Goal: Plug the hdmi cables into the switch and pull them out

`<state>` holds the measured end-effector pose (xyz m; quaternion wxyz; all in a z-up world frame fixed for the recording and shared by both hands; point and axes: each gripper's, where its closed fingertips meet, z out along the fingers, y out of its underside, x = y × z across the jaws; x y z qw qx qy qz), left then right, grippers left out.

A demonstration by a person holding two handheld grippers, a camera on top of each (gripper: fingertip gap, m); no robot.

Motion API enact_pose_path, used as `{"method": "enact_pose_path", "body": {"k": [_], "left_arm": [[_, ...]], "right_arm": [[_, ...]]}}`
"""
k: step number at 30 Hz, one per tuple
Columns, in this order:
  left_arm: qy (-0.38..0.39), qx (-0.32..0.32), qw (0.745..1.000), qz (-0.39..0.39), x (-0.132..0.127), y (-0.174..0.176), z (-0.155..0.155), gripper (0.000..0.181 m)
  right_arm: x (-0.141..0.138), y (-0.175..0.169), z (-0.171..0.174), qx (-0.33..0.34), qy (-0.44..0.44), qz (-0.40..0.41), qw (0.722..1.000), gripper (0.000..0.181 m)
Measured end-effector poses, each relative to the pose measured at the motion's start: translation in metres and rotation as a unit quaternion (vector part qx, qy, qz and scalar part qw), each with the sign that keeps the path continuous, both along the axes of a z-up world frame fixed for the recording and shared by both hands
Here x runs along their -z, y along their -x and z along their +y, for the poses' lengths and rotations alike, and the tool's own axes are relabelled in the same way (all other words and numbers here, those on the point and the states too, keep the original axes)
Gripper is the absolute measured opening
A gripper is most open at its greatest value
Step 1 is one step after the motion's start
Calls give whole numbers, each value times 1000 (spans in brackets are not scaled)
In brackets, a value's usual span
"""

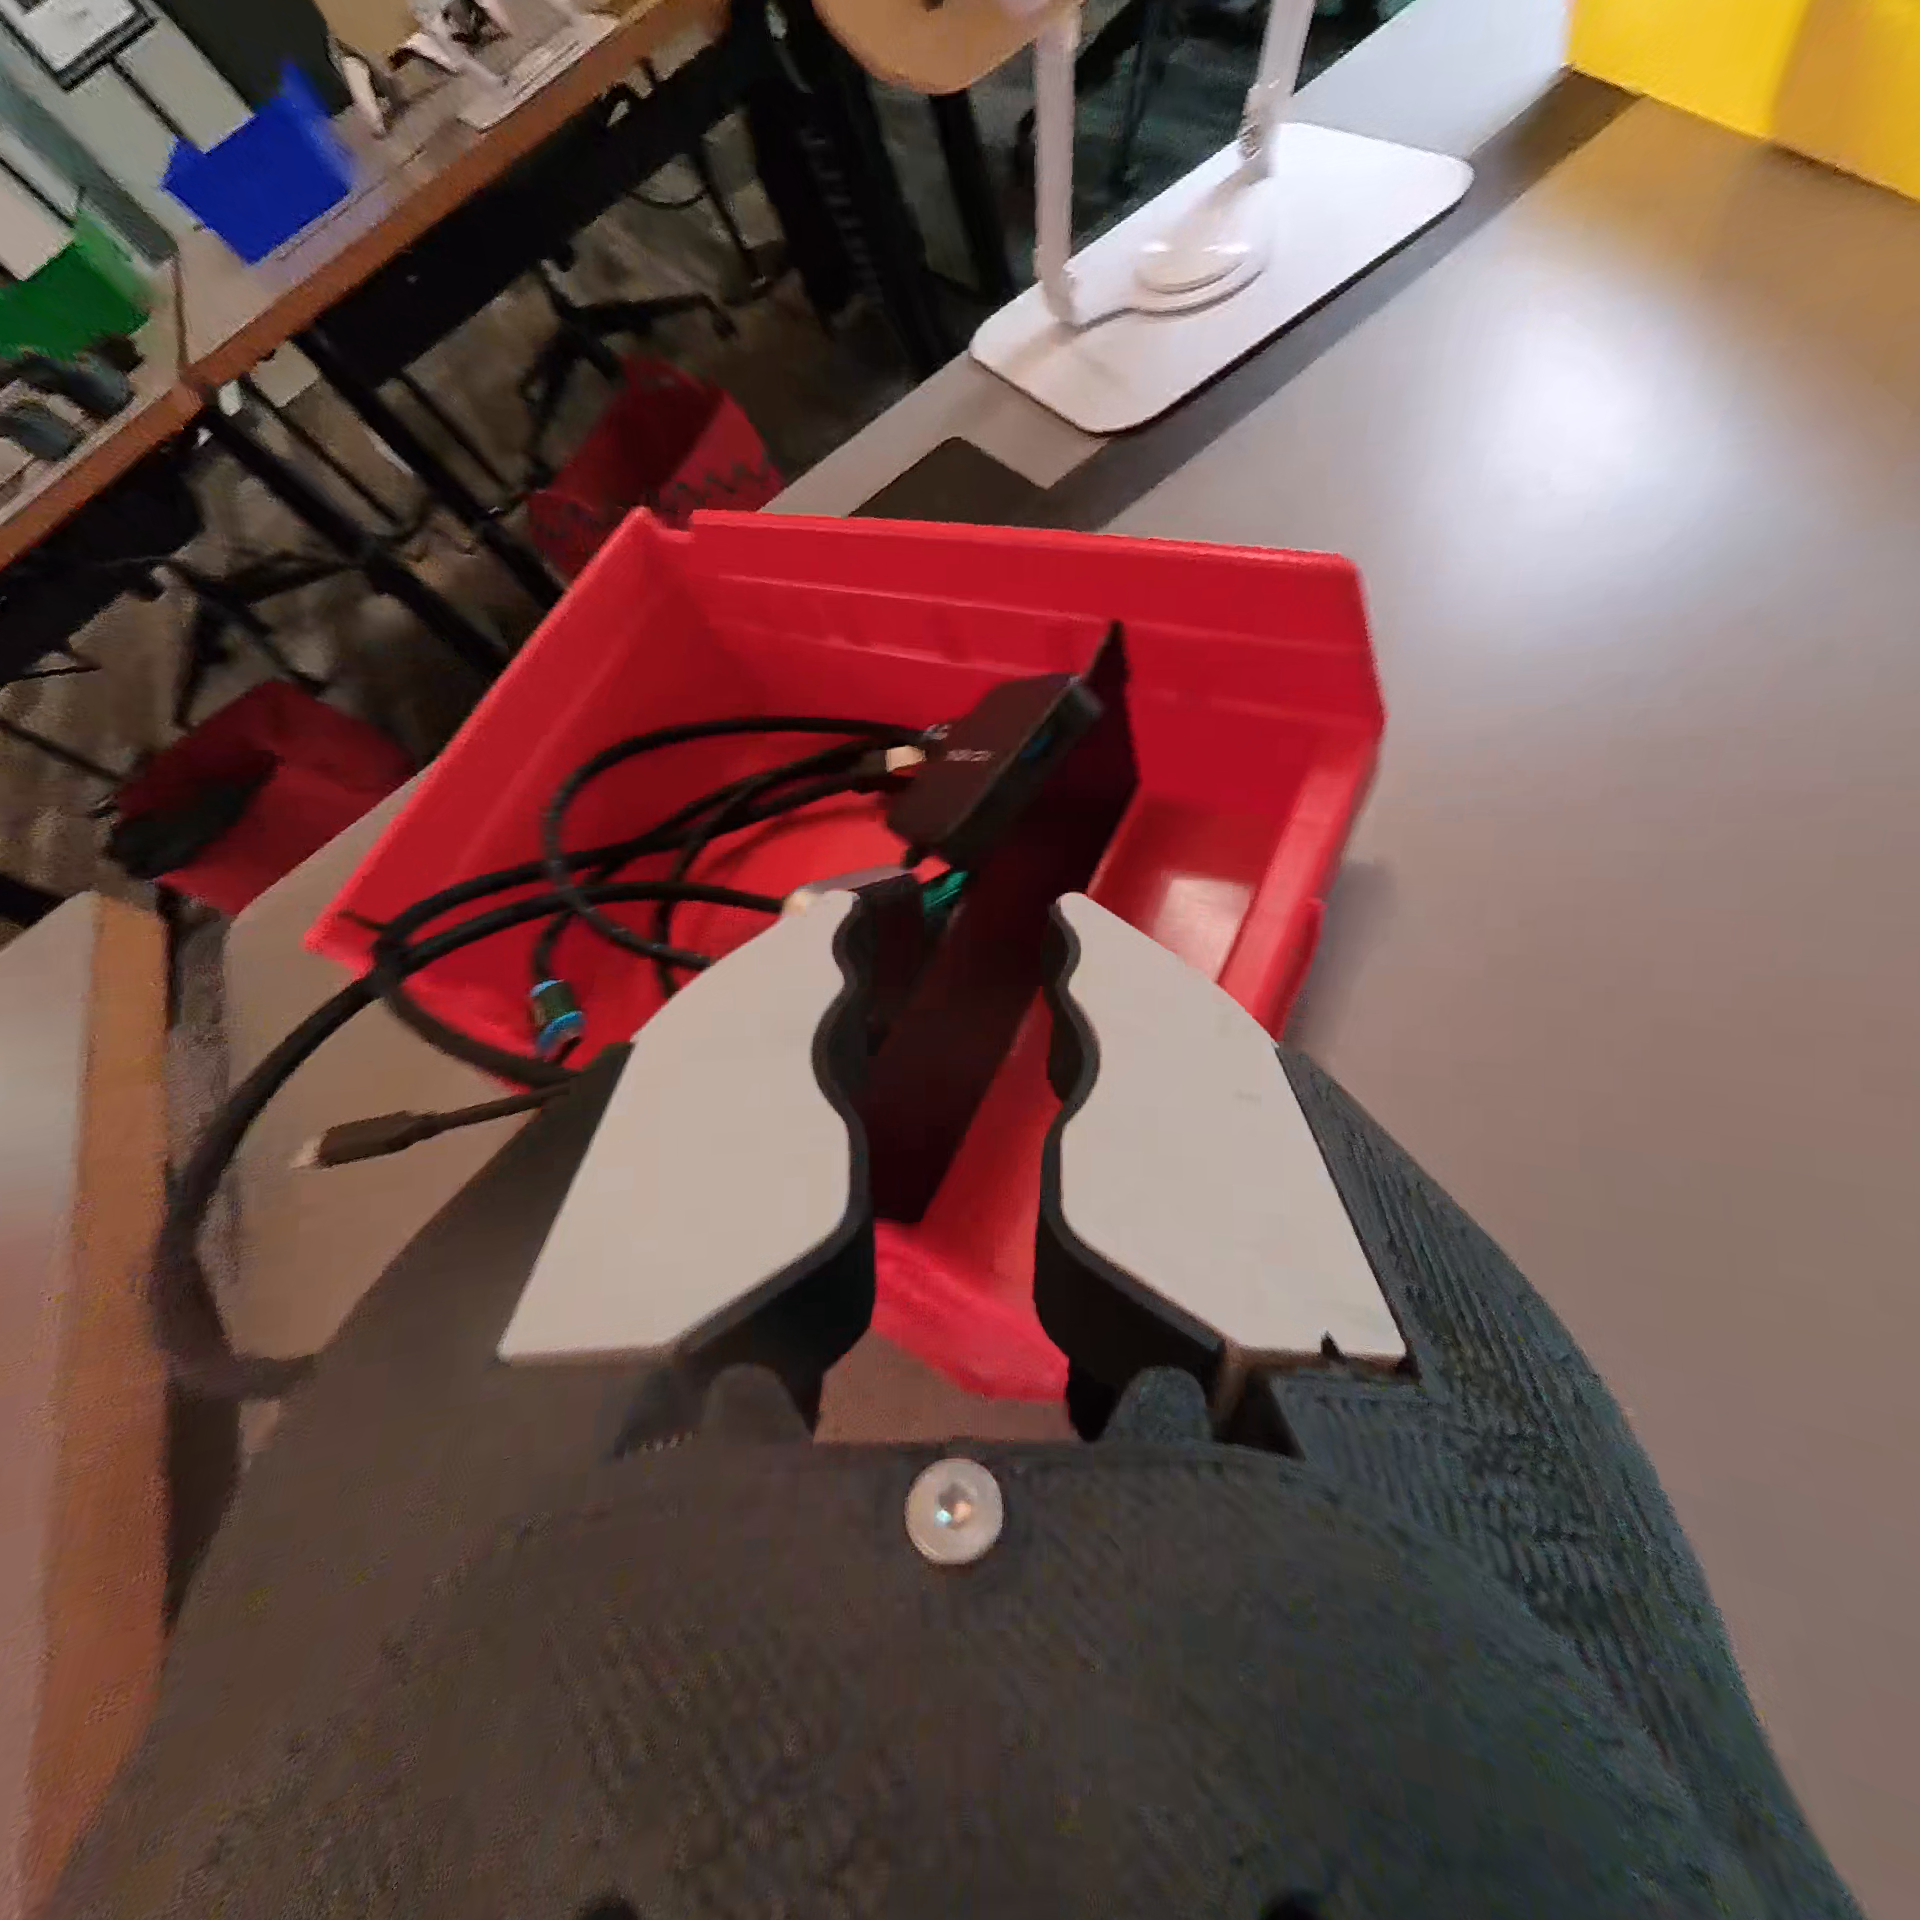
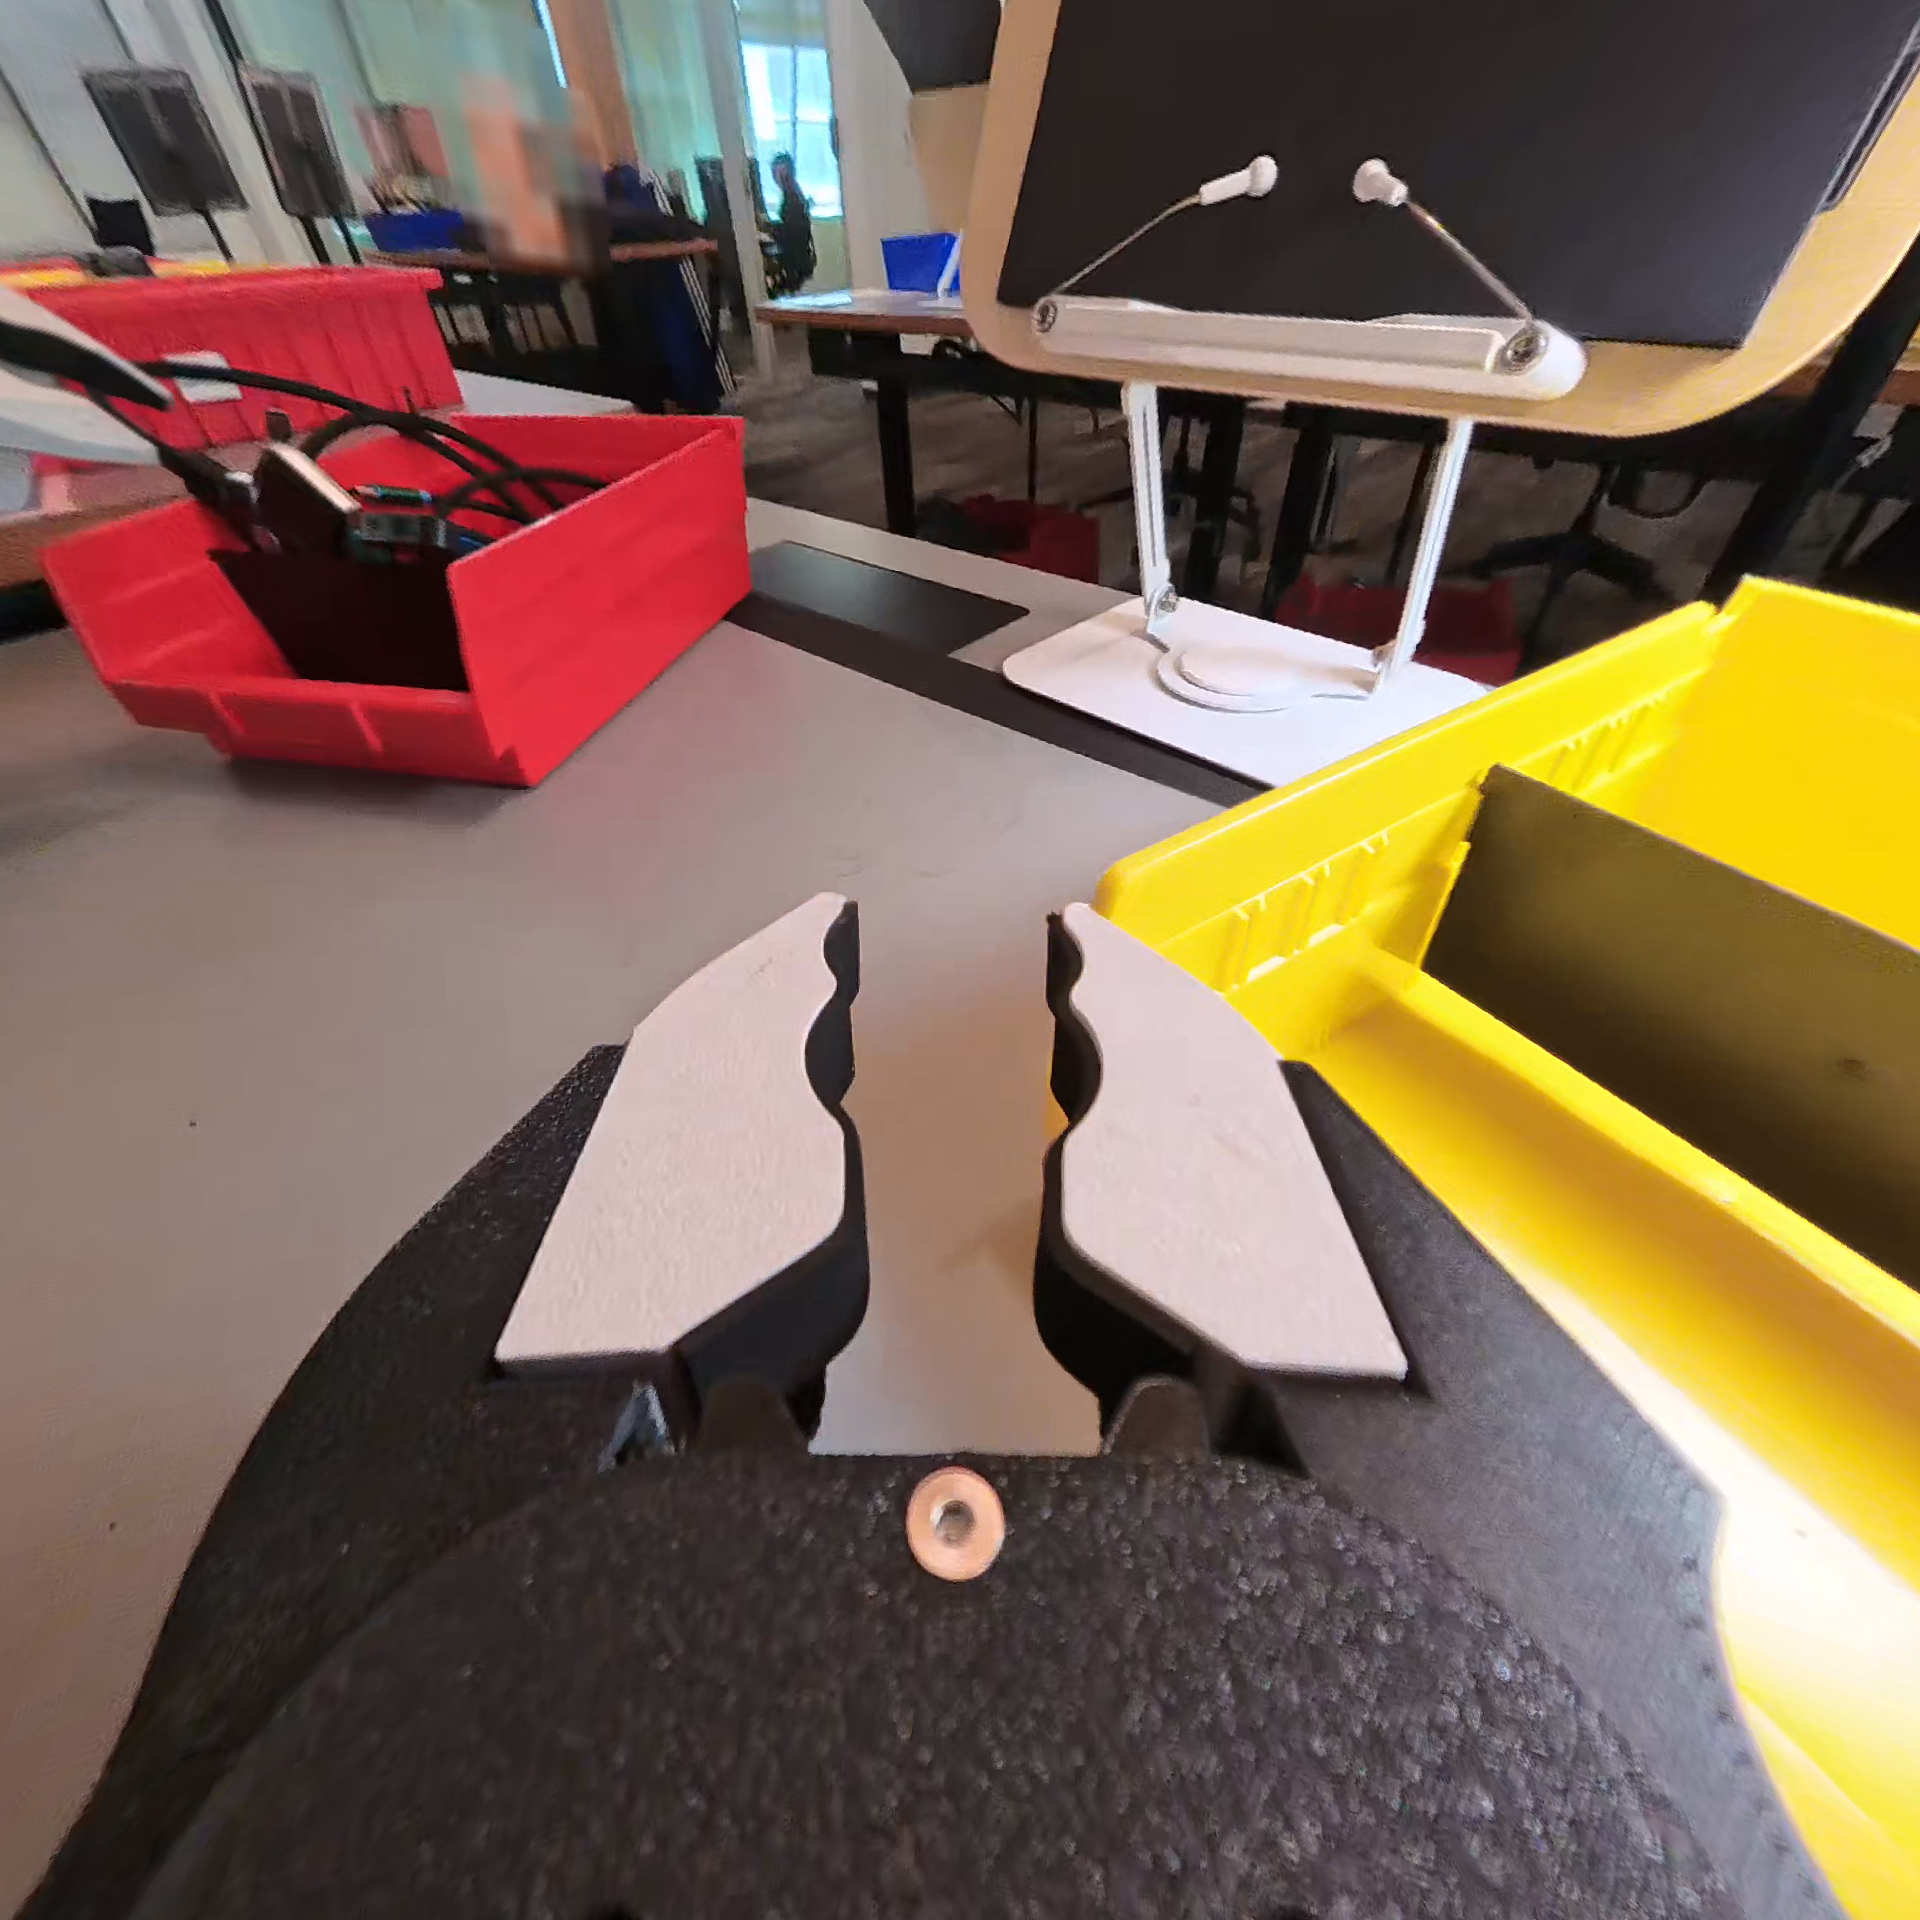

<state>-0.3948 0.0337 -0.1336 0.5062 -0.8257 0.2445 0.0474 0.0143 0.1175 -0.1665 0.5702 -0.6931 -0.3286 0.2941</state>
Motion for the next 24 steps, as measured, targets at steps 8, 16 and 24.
{"method": "enact_pose_path", "body": {"k": [8, 16, 24], "left_arm": [[98, -2, 986, 131, 16, 32, 16, 46], [240, 59, 938, 243, 36, 22, 34, 47], [231, 92, 929, 274, 55, -15, 66, 45]], "right_arm": [[0, 3, -18, -65, -49, 11, 997, 33], [4, 2, -23, -74, -51, 2, 996, 29], [10, 4, -25, -77, -54, -18, 995, 26]]}}
